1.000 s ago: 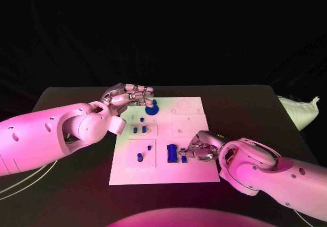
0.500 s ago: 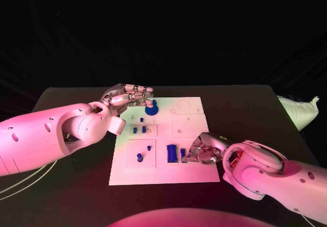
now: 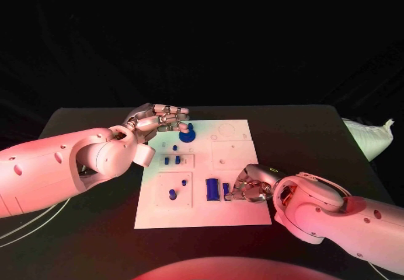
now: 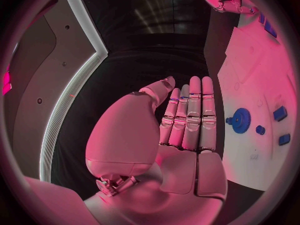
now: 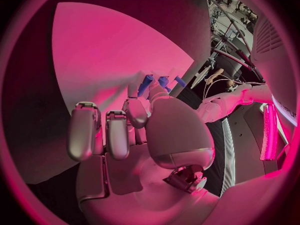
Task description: Assemble the parts on the task board
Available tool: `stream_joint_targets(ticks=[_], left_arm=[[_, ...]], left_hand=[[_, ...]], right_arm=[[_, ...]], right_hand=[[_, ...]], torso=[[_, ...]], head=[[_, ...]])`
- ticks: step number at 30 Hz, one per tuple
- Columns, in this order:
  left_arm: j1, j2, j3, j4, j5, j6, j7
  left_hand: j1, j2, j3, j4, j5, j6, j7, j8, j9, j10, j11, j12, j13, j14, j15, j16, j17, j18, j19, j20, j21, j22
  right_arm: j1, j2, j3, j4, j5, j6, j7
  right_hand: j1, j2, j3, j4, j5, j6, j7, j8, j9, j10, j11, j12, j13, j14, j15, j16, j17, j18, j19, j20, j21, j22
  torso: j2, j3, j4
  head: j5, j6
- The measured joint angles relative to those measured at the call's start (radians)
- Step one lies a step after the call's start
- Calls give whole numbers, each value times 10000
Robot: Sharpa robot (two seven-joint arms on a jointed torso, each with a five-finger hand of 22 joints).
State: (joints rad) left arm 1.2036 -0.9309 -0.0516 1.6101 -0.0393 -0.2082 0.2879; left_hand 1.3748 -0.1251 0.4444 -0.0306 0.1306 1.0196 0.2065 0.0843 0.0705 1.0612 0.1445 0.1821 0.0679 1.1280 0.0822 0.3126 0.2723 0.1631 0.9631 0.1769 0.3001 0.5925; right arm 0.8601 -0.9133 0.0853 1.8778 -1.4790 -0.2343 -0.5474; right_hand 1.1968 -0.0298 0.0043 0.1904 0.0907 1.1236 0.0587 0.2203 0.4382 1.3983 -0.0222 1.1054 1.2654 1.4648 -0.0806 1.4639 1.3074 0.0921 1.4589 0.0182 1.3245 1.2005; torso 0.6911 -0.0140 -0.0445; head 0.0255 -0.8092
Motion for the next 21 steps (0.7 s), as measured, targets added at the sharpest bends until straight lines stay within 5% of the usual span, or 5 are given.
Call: stream_joint_targets(ticks=[13, 21], left_arm=[[0, -6, 0, 0, -3, 11, -3], [0, 12, 0, -63, -3, 14, -4]], left_hand=[[0, 0, 0, 0, 0, 0, 0, 0, 0, 0, 0, 0, 1, 0, 0, 0, 0, 1, 0, 0, 0, 1], [0, 0, -29, -29, 0, 0, 0, 0, 0, 0, 0, 0, -7, 0, 0, -51, 0, 0, 0, 0, 0, -18]], right_arm=[[-5, 264, 23, -320, -101, 1, 65], [48, -183, -9, -210, 1117, -1555, 1212]], right_hand=[[-5, 101, -190, -34, 0, -5, 7, 116, -10, 35, 36, 39, 36, 0, 0, 0, 6, 0, 0, 0, 0, 9], [39, 6, -706, 12, 1418, -405, 110, -131, -20, -26, 97, -85, -23, 0, 0, -21, 5, -1, -4, 4, -104, -141]], torso=[[0, -2, -3], [-41, -18, -23]], head=[[33, -53], [-42, 75]])
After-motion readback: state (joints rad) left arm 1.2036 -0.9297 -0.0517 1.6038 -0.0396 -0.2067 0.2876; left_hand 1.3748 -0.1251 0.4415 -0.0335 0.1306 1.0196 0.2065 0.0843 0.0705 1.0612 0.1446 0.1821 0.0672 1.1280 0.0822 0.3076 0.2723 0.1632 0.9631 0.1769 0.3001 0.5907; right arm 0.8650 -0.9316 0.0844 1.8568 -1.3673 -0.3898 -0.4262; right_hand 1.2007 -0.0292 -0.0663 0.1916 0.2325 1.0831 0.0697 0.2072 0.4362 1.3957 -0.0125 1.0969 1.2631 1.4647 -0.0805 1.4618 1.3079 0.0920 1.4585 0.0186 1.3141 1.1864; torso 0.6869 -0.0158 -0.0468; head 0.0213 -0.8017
